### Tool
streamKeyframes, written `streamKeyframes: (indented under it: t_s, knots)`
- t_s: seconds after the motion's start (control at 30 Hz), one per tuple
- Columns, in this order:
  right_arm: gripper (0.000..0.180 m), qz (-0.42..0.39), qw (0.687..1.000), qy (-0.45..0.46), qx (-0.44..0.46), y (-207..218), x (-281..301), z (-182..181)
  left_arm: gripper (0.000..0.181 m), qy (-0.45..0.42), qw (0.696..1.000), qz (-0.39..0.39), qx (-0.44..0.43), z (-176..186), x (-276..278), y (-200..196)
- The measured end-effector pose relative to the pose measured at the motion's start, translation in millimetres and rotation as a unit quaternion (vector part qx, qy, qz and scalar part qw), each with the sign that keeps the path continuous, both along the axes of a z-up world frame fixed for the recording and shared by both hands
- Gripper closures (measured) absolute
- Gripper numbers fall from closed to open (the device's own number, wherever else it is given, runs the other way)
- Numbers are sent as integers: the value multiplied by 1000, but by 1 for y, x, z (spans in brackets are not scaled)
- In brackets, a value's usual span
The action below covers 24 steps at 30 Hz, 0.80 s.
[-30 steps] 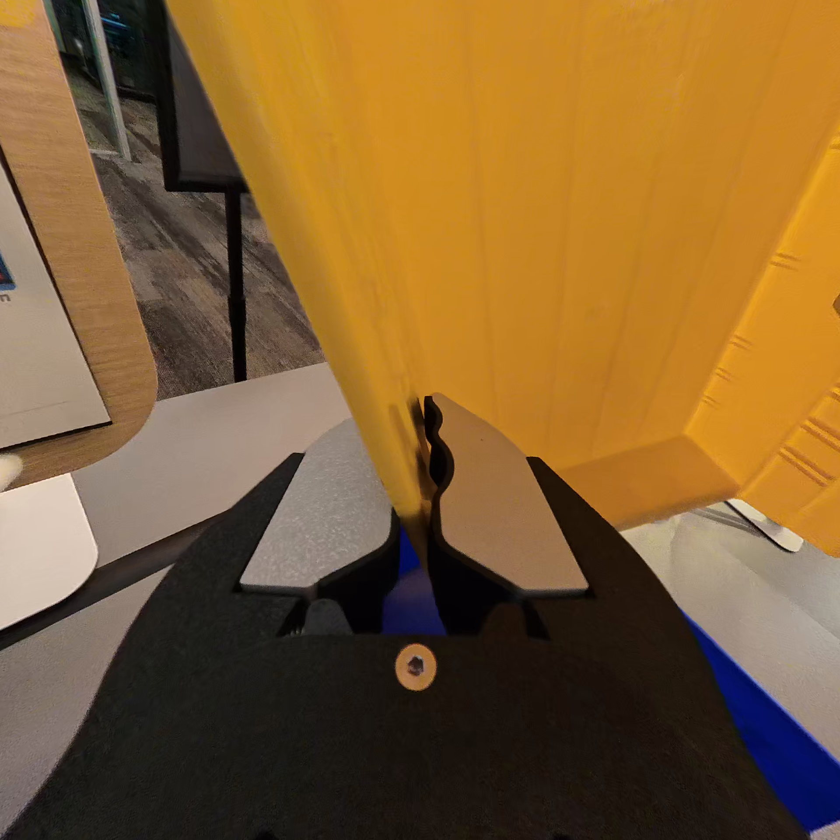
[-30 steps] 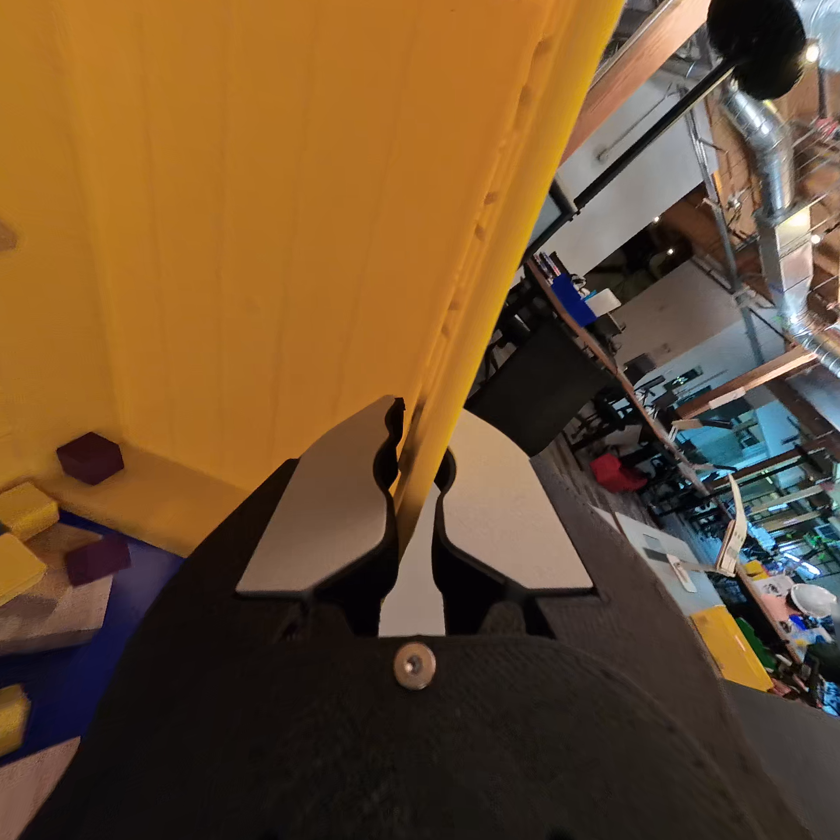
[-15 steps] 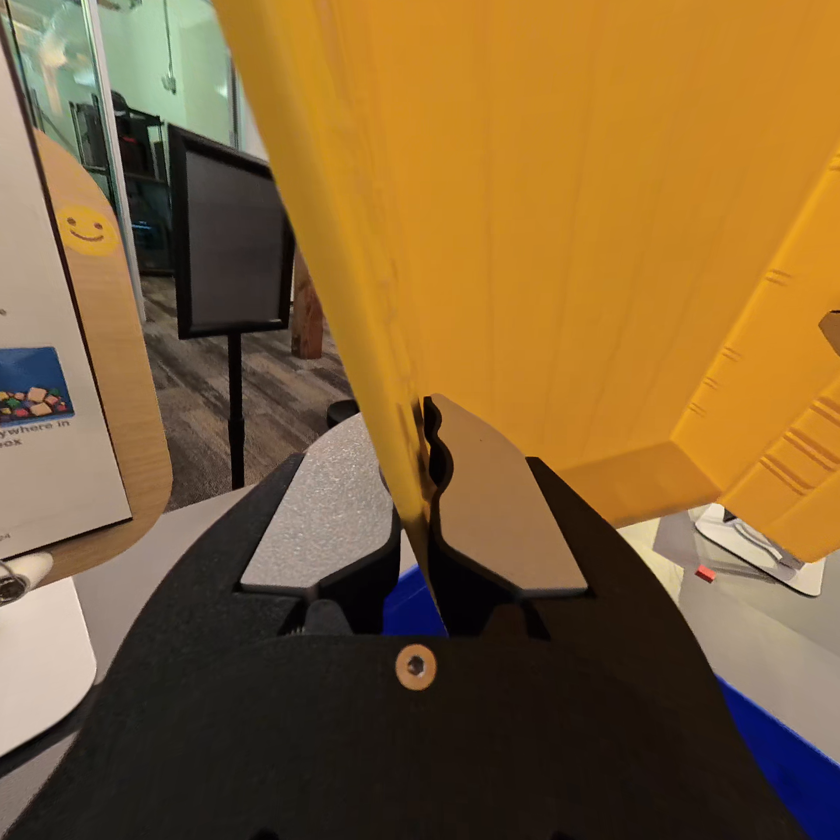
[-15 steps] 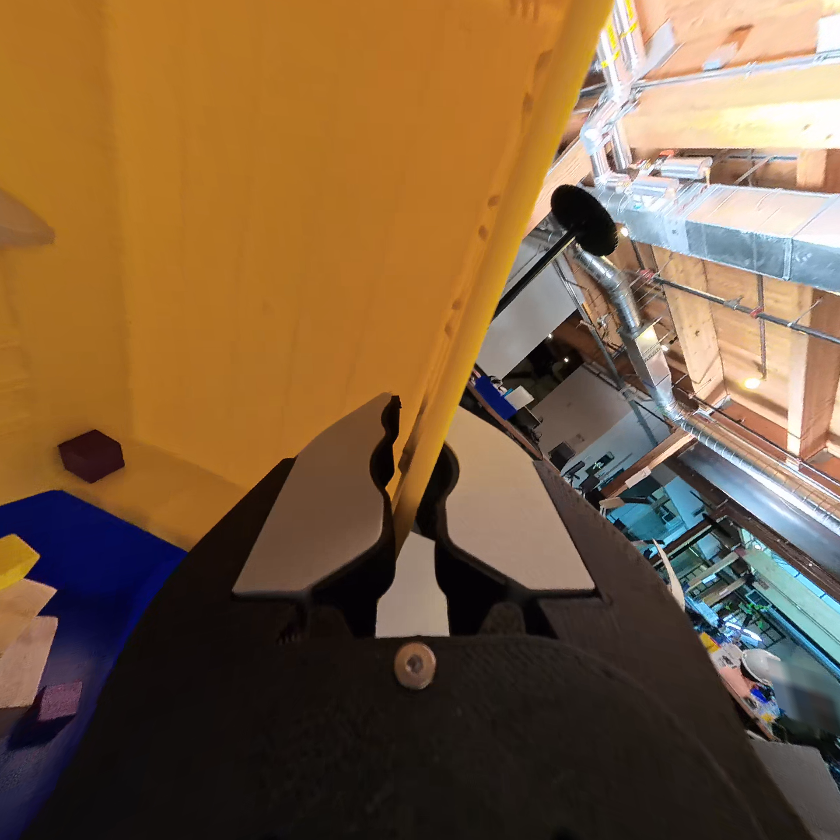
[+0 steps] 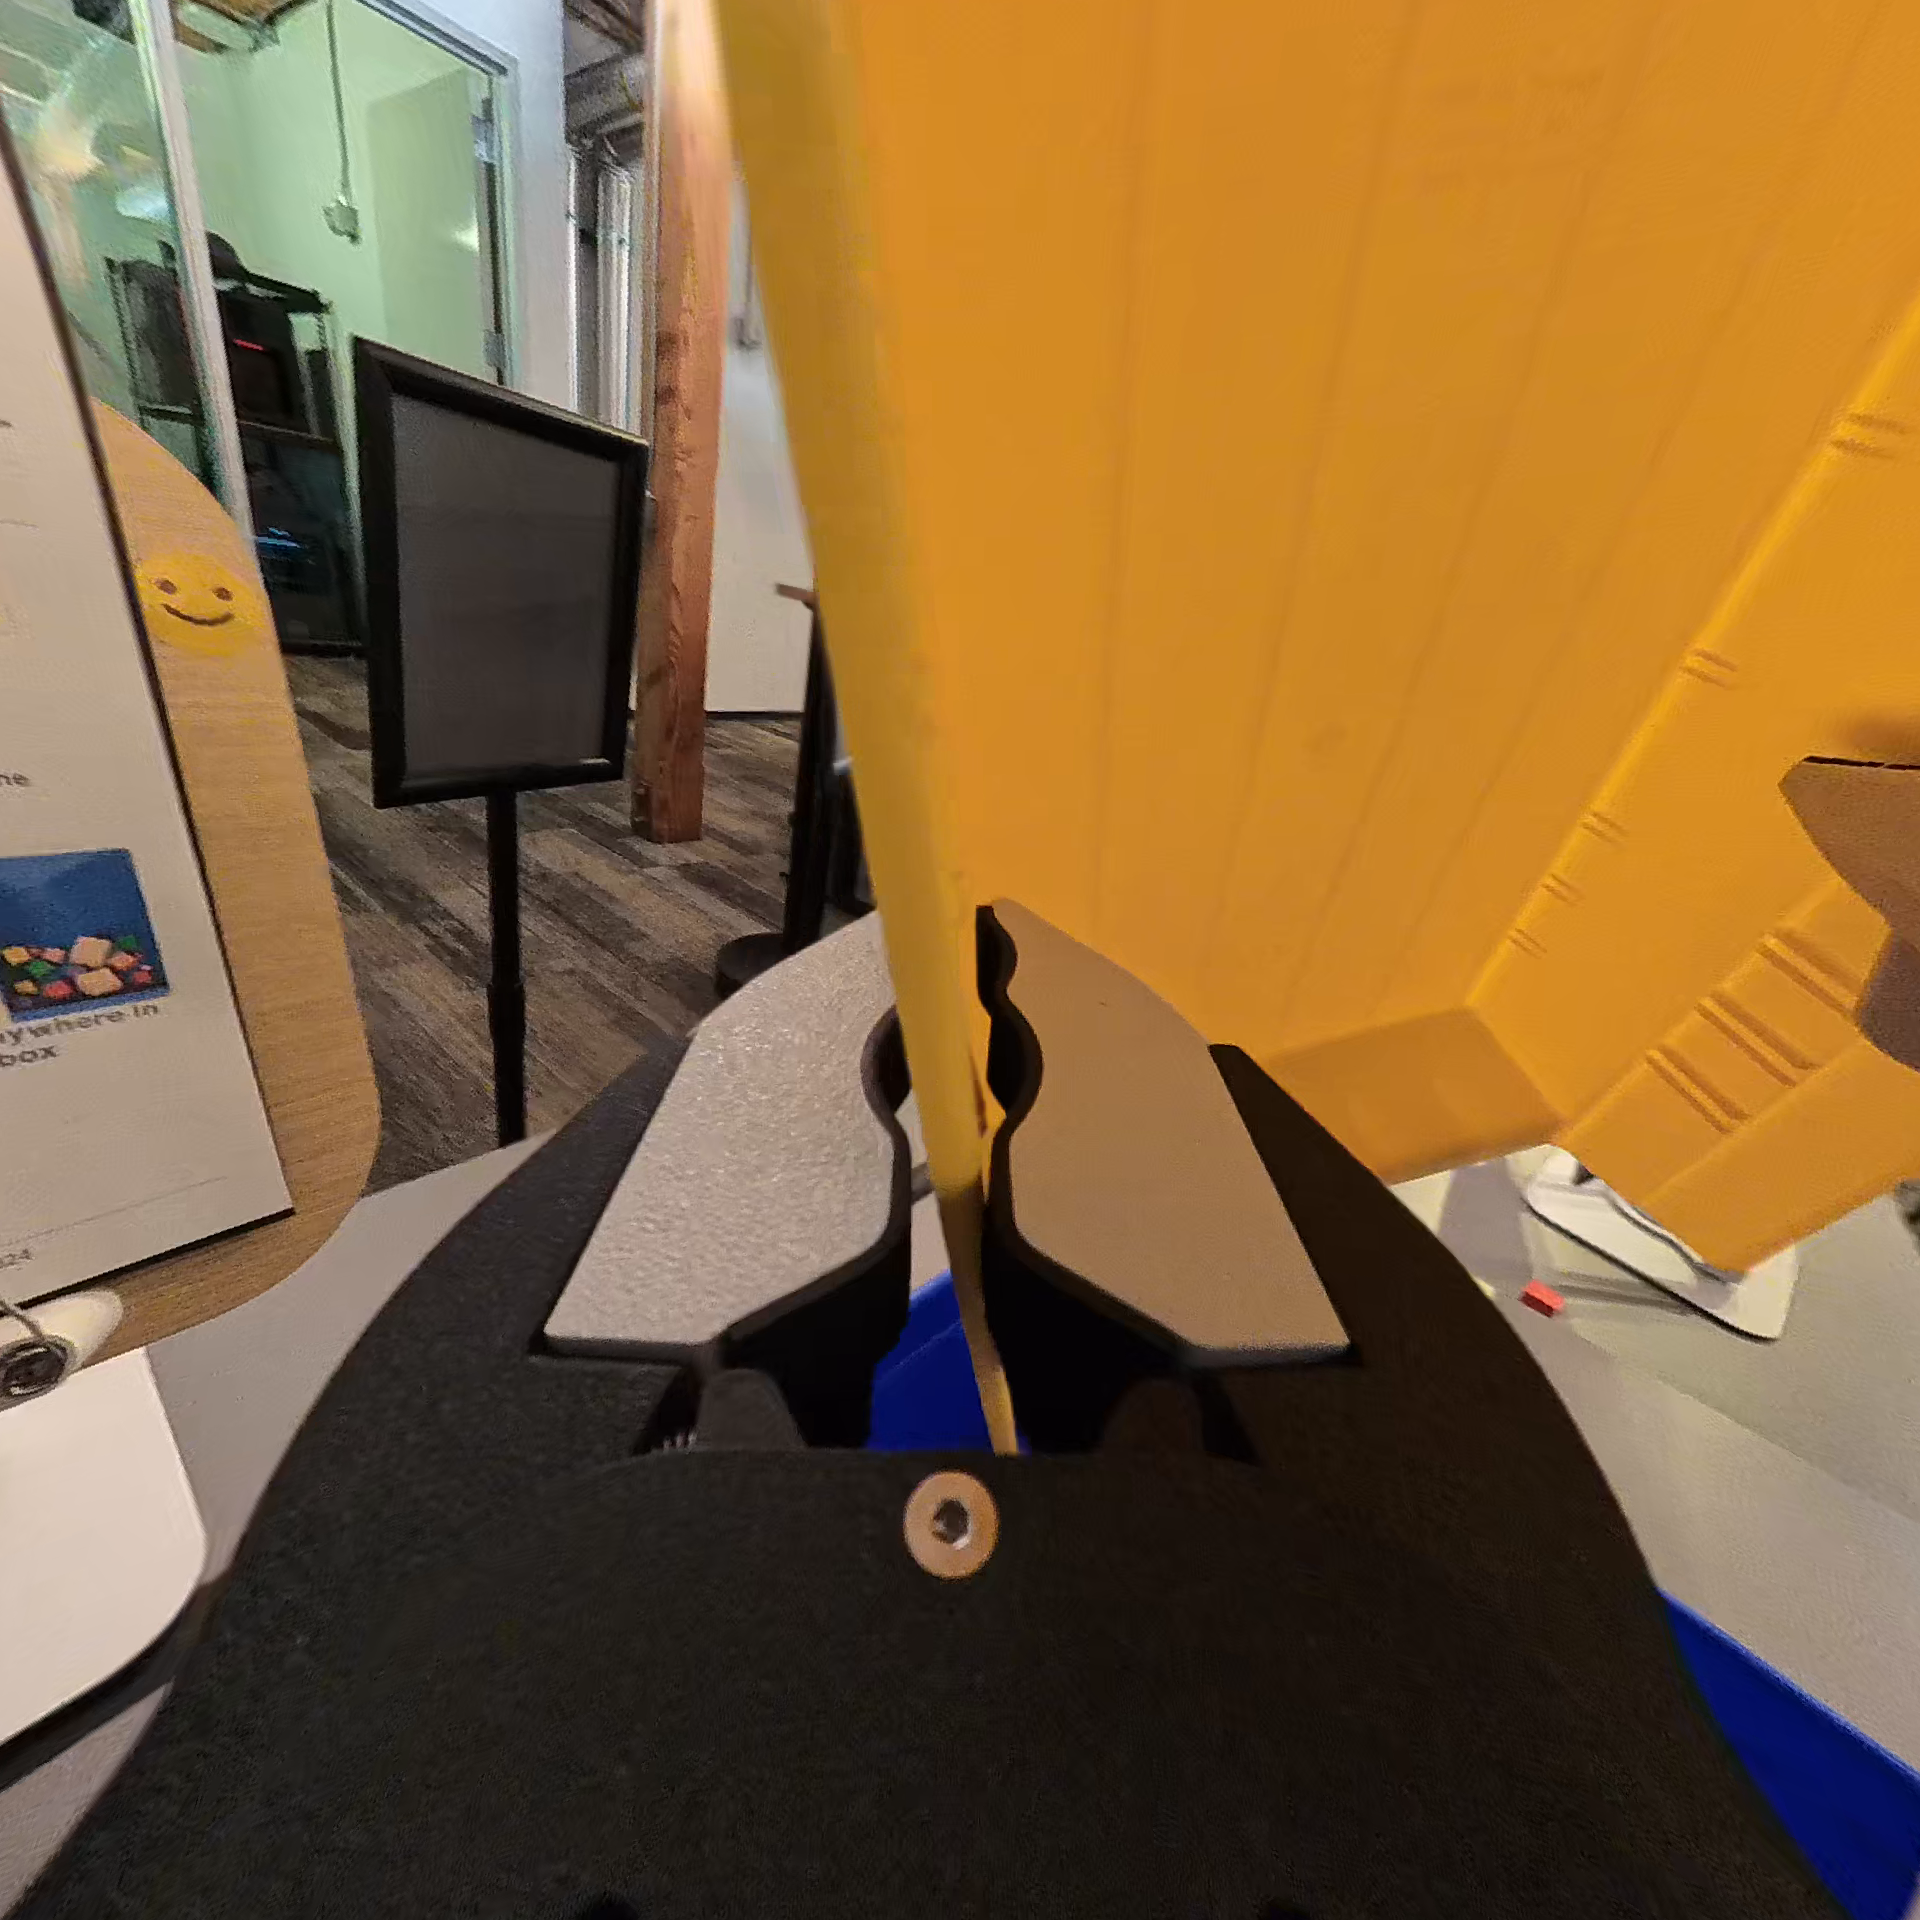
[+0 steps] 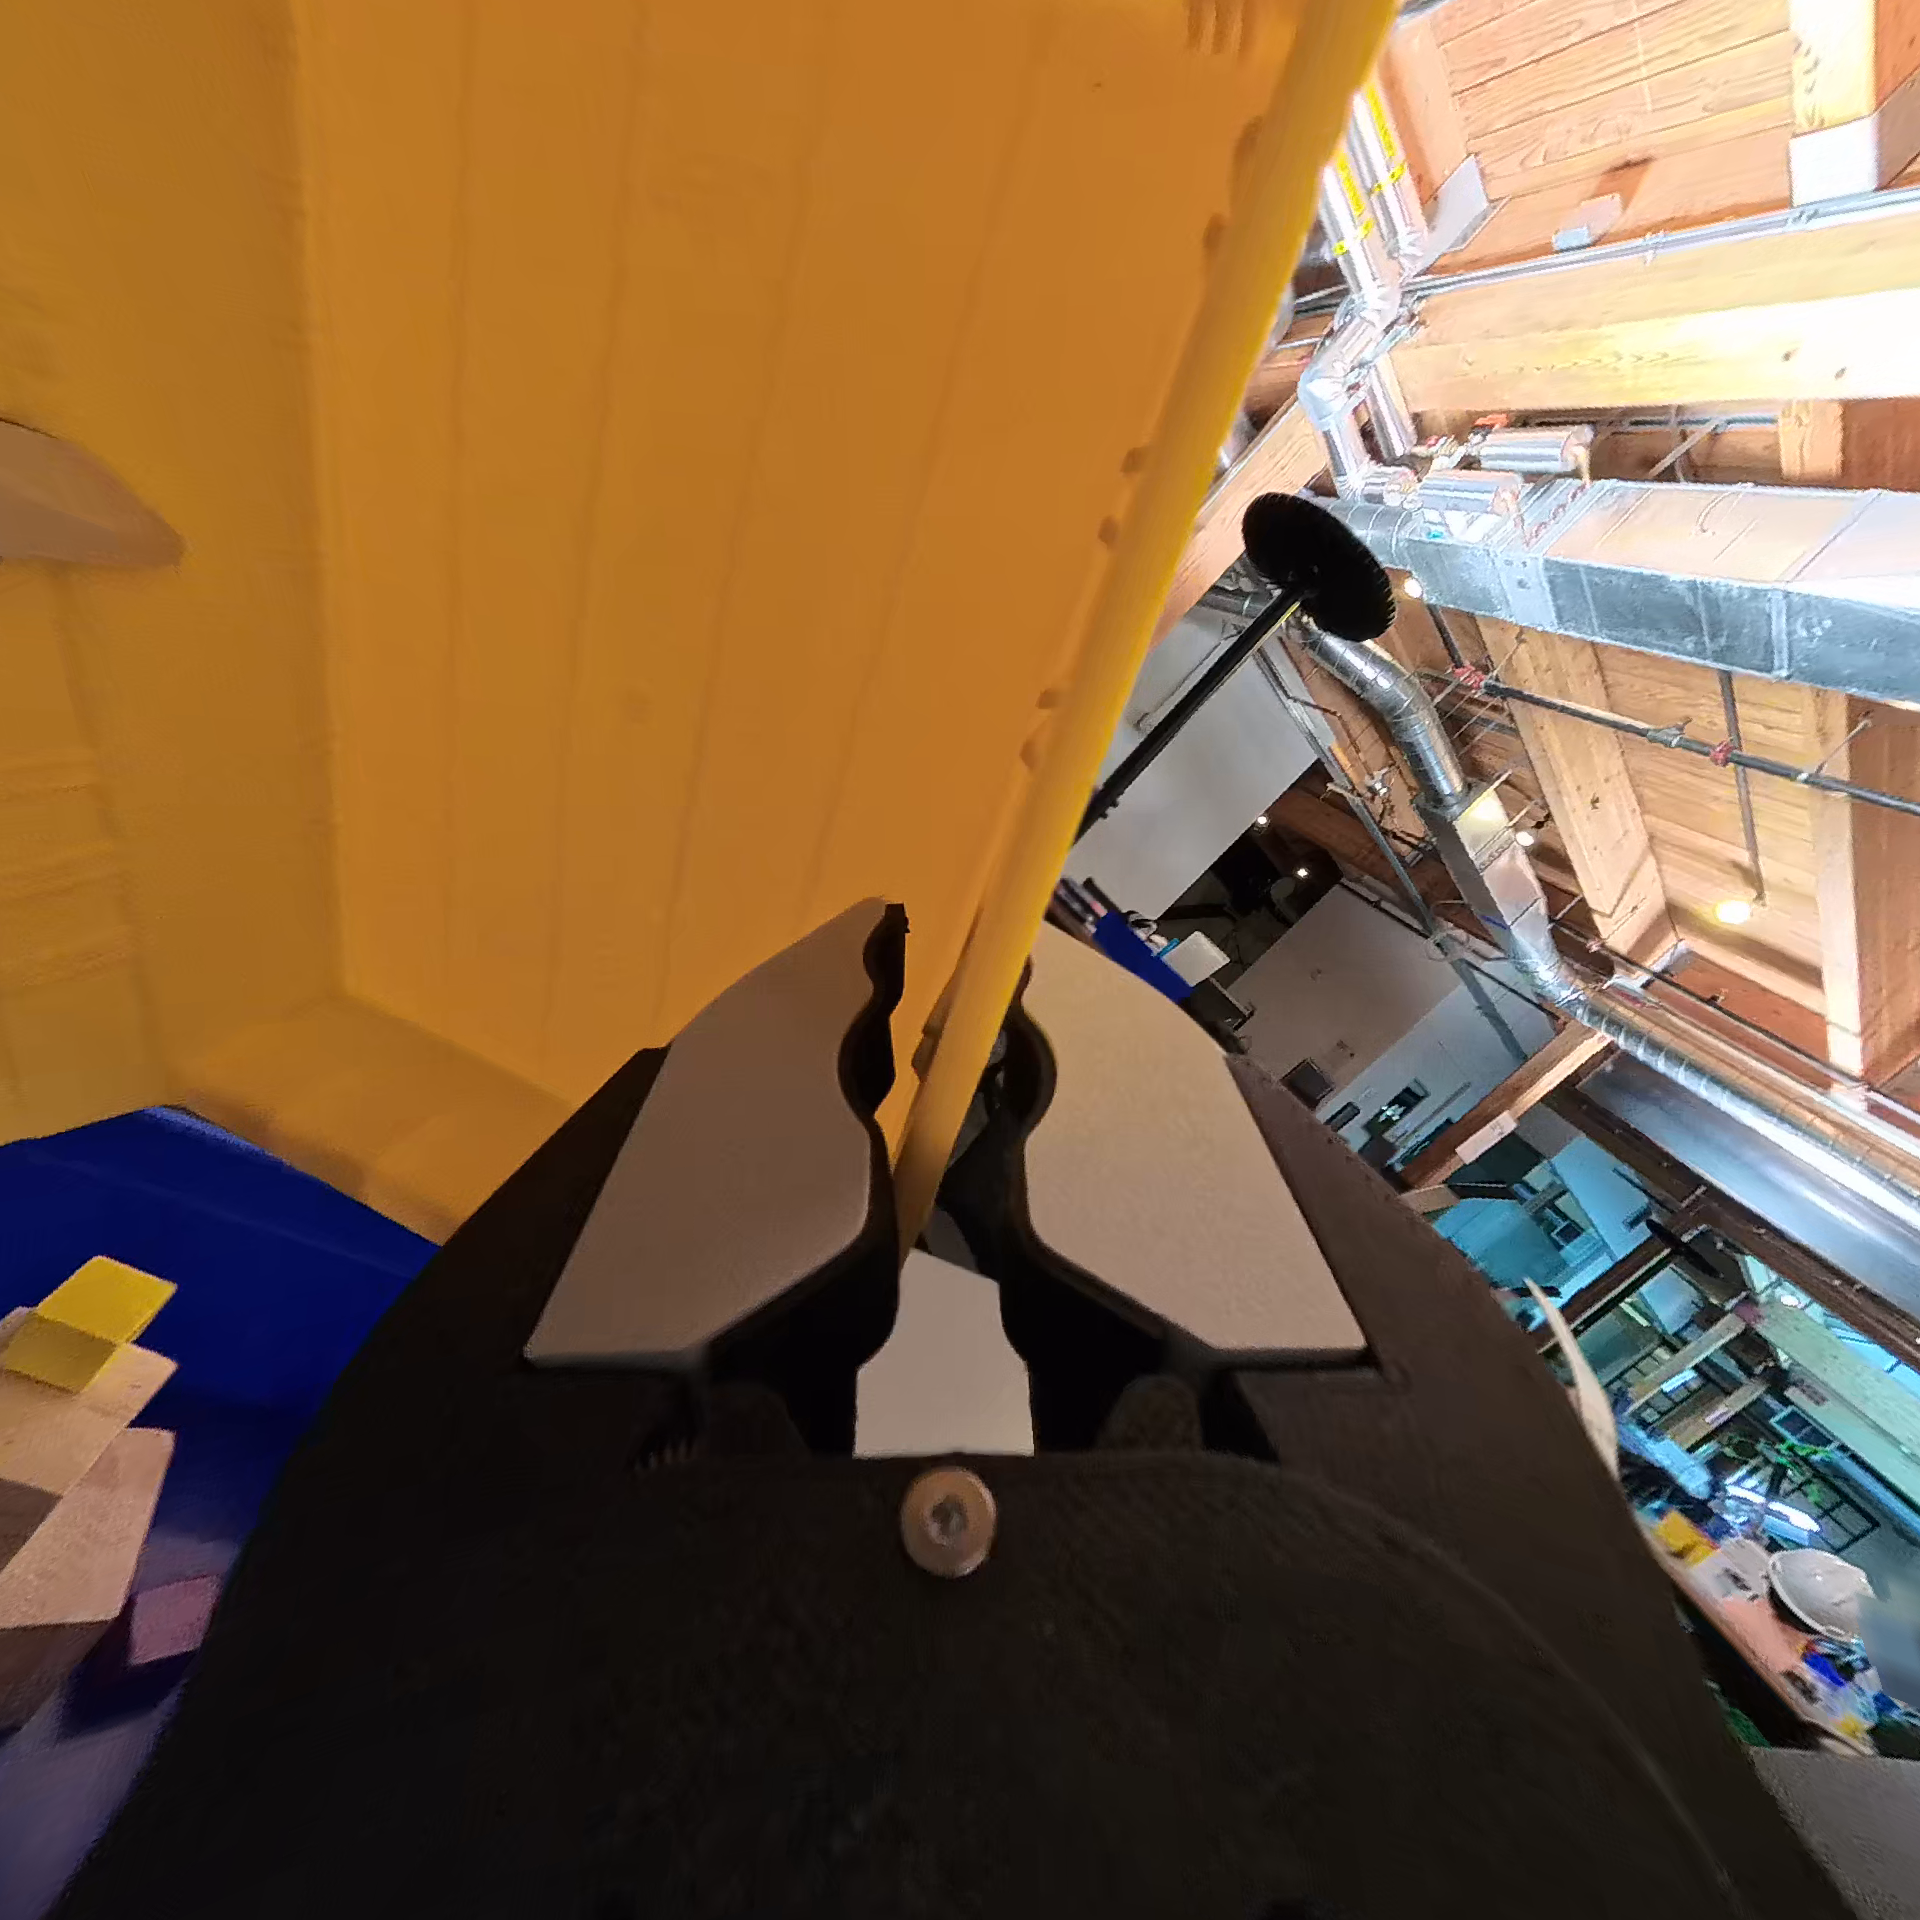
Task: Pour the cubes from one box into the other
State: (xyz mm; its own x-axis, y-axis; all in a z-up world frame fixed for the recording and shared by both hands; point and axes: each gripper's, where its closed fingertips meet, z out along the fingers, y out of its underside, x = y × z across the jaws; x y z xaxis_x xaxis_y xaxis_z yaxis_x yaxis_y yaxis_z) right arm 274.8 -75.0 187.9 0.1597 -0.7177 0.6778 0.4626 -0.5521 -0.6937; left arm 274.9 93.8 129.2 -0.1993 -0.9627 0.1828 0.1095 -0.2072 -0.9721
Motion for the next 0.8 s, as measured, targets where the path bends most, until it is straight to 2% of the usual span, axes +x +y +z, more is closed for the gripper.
streamKeyframes:
  t_s: [0.17,0.33,0.5,0.63,0.73,0.8]
  knots:
    - [159,28,997,63,-16,13,-9,2,176,61,997,-19,-41,2,-9,12]
    - [156,27,981,192,-25,36,-16,-4,176,200,980,-4,4,-9,-28,33]
    - [160,57,944,324,-18,78,-22,-13,174,344,936,45,67,-6,-74,78]
    - [159,122,888,442,-25,128,-46,-29,172,449,885,85,83,-2,-129,120]
    - [160,163,860,483,-31,160,-66,-42,172,487,863,112,79,-4,-164,144]
    - [163,164,858,486,-41,172,-72,-46,170,501,855,117,69,-8,-178,151]
